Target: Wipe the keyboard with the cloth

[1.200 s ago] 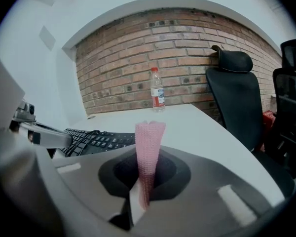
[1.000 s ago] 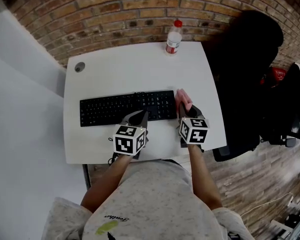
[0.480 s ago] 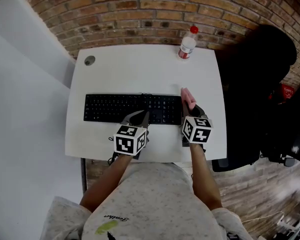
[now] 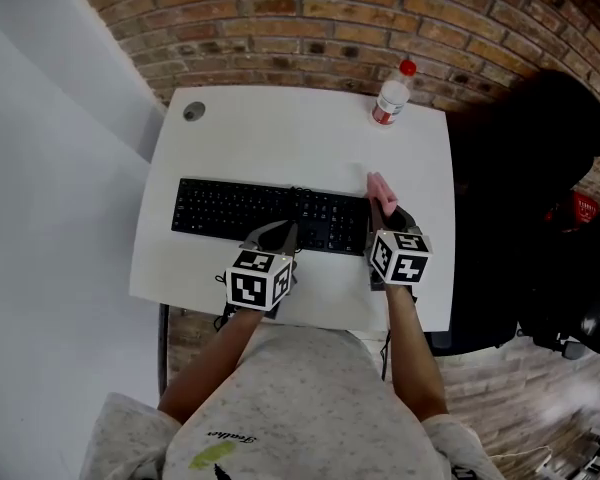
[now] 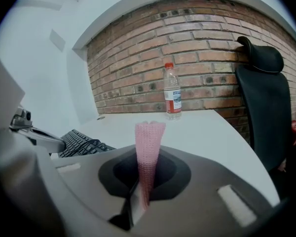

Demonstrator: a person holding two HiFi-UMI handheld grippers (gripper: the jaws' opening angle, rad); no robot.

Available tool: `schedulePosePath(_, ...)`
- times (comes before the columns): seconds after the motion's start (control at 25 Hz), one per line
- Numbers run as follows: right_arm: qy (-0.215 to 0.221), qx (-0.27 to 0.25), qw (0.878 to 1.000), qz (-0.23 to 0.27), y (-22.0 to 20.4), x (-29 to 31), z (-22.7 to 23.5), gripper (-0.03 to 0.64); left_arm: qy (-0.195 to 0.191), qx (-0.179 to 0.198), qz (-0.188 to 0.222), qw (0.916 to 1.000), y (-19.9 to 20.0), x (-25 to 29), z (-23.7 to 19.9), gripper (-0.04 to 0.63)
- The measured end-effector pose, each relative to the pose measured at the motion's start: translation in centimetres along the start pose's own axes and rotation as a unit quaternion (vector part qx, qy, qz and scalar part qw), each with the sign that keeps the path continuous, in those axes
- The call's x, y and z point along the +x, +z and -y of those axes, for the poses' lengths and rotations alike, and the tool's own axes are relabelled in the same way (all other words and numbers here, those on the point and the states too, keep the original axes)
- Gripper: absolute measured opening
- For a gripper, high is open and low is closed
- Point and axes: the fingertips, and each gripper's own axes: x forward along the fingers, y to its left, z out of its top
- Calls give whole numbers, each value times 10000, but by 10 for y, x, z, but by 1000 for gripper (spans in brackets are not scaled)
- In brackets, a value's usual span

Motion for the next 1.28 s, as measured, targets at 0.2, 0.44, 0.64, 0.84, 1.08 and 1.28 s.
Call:
schedulePosePath(0.2,89,-858,9962,-124,13,1,17,26,114,-55,68,9999,4,2,0,-3)
schedulePosePath(0.44,867,-2175,9702,-625,9,10,3,26,265,-128,158,9994,7,1,0,-3)
schedulePosePath(0.64,1491,-2449,9545,-815,4,15,-18,26,448,-208,212,9986,9,-2,-7,-3)
schedulePosePath(0.84,1844,-2630,9421,-962,1,22,-34,26,603,-329,254,9973,8,-5,-16,-3)
schedulePosePath(1.08,2300,-2740,9263,-1184,-2,32,-58,26,719,-507,287,9957,3,-11,-31,-3)
schedulePosePath(1.28,2427,-2669,9217,-1424,-8,43,-76,26,740,-636,326,9947,-1,-19,-49,-3)
